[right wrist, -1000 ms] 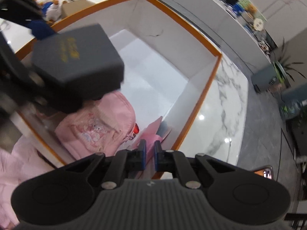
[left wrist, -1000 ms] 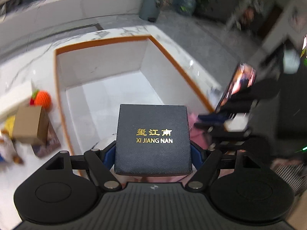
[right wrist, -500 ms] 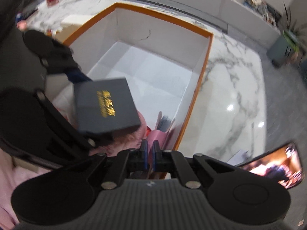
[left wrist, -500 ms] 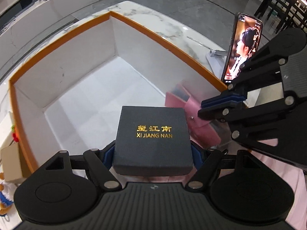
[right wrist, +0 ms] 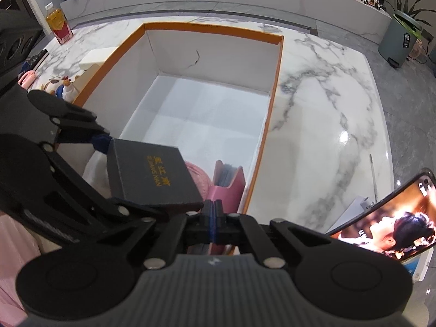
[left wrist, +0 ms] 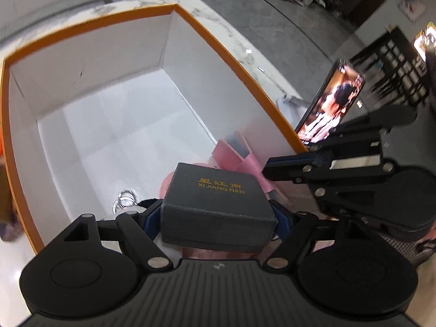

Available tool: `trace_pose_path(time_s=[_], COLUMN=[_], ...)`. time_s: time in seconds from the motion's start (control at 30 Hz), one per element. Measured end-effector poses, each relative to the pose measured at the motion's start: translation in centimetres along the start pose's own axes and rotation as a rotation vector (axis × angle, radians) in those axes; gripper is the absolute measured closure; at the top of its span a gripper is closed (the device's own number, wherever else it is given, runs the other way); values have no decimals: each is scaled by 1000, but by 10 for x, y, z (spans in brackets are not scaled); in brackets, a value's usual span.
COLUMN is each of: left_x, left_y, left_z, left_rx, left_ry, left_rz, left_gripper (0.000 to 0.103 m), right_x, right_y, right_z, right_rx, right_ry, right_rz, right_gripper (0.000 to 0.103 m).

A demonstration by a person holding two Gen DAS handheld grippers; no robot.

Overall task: Organize objects
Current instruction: 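Release the pink wallet into the box with the right tool while the left tool lowers the black box, then lower the black XI JIANG NAN box into the orange box with the left tool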

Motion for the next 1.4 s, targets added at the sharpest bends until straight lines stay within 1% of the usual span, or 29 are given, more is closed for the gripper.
trace_pose_path(time_s=[0.1, 0.2, 0.27, 0.33, 0.4, 0.47, 0.57, 0.67, 0.8, 0.9, 0.97, 1.13, 1.27, 1.4], left_x=[0, -1, -3, -4, -6, -9, -6, -1, 9, 17, 24, 40, 44, 44], left_y=[1, 5, 5, -1, -10, -19, -20, -16, -5, 3, 11, 26, 37, 44], left_z=[0, 2, 4, 3, 2, 3, 11, 15, 5, -5, -10, -24, -37, -48], left_rx=[-4, -17, -7, 30, 80, 133, 193, 230, 239, 258, 257, 261, 242, 212], left_ry=[-6, -13, -25, -27, -17, -23, -45, -62, -53, -67, -86, -111, -135, -132], left_rz=[6, 43, 34, -17, -84, -131, -137, -140, -115, -82, -50, 60, 165, 239], left_gripper=[10, 10, 11, 11, 11, 12, 12, 12, 12, 12, 12, 12, 12, 12], right_x=[1, 2, 2, 2, 2, 3, 4, 7, 15, 23, 28, 41, 49, 54], right_y=[-2, -2, -2, -2, -3, -5, -10, -8, -5, -7, -7, -10, -7, -9], right_z=[-1, 0, 0, -1, 0, 0, 3, 11, 19, 16, 12, 4, -3, -7], right_rx=[7, 7, 6, 7, 14, 28, 50, 46, 15, -1, -13, -34, -65, -62], right_ry=[4, 5, 3, 3, 4, 2, -12, -63, -132, -137, -147, -184, -202, -210], right_rz=[-12, -15, -13, -20, -33, -62, -107, -108, -95, -103, -100, -117, -98, -102], right_gripper=[103, 103, 103, 103, 103, 102, 100, 98, 97, 97, 97, 97, 97, 97])
Point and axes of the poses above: each gripper's, at about its wrist camera, not at the fingertips, and z roughly against the way its jaws point, y to its left, x to its top, the point moved 1 cm from there along -z, roughly the way its jaws point, and after that the axes turned 11 degrees about -z, right-handed, at the moved point
